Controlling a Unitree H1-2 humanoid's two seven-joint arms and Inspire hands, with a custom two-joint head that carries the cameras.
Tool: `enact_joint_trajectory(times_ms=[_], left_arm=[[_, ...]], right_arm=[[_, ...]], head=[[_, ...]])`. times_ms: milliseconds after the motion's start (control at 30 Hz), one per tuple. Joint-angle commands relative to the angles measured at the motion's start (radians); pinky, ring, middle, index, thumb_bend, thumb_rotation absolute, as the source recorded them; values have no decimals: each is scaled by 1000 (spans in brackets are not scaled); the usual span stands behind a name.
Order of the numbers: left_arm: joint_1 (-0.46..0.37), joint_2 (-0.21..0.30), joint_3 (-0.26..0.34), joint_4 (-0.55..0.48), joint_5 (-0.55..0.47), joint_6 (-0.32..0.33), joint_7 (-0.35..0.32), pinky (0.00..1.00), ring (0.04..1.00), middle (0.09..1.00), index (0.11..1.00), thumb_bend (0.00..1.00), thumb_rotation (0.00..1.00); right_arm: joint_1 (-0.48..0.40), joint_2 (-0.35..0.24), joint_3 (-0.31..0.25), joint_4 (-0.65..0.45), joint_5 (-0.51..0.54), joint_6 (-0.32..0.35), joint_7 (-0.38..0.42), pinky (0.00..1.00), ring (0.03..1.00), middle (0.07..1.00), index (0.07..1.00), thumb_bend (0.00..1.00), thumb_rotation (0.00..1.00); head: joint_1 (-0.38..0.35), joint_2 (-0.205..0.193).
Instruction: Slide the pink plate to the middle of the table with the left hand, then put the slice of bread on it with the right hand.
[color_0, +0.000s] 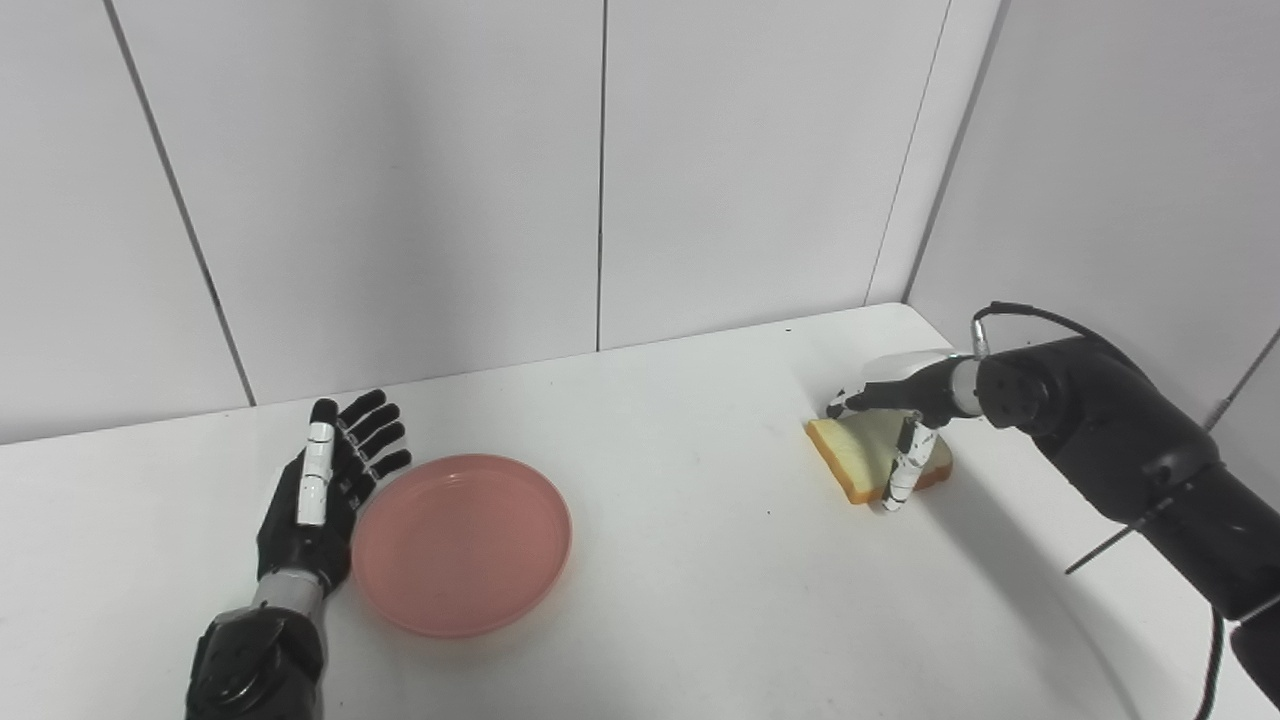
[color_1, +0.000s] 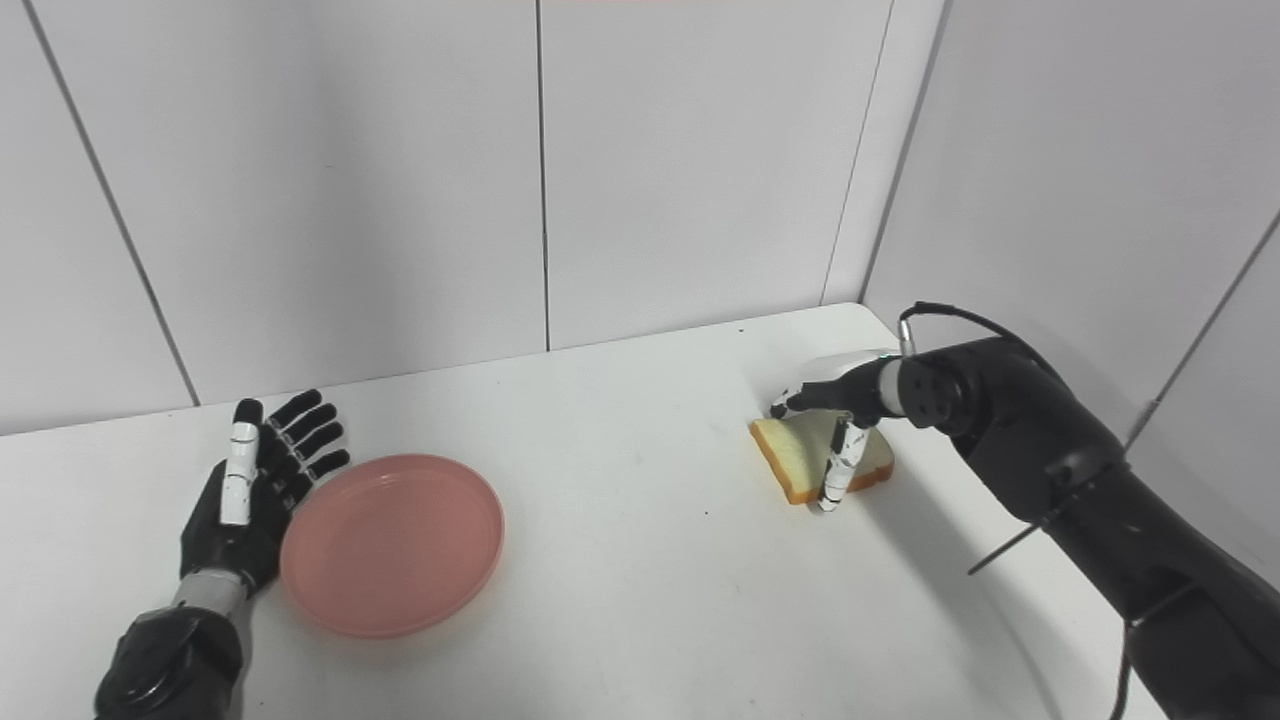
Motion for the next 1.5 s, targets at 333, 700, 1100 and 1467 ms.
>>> enact_joint_trajectory(times_ms=[333, 700, 1100, 1467], left_arm=[[24, -1, -1, 7, 3, 58, 13, 732, 818, 794, 731, 814, 855], [24, 0, -2, 8, 2, 57, 9, 734, 819, 794, 730, 827, 855], [23, 0, -2, 3, 0, 65, 8, 740, 820, 795, 737, 822, 855], [24, -2, -4, -1, 5, 72, 15, 735, 819, 793, 734, 824, 857]], right_arm=[[1, -20, -12, -1, -41, -57, -119, 1000, 1000, 1000, 915, 1000, 341], [5, -22, -10, 10, -79, -74, -131, 1000, 1000, 1000, 907, 1000, 322], [7, -16, -12, 29, -111, -32, -126, 911, 924, 911, 840, 993, 240], [-2, -7, -3, 62, -102, -4, -92, 573, 624, 675, 796, 904, 186]], head=[[1, 4], [1, 8], [2, 12], [0, 15]])
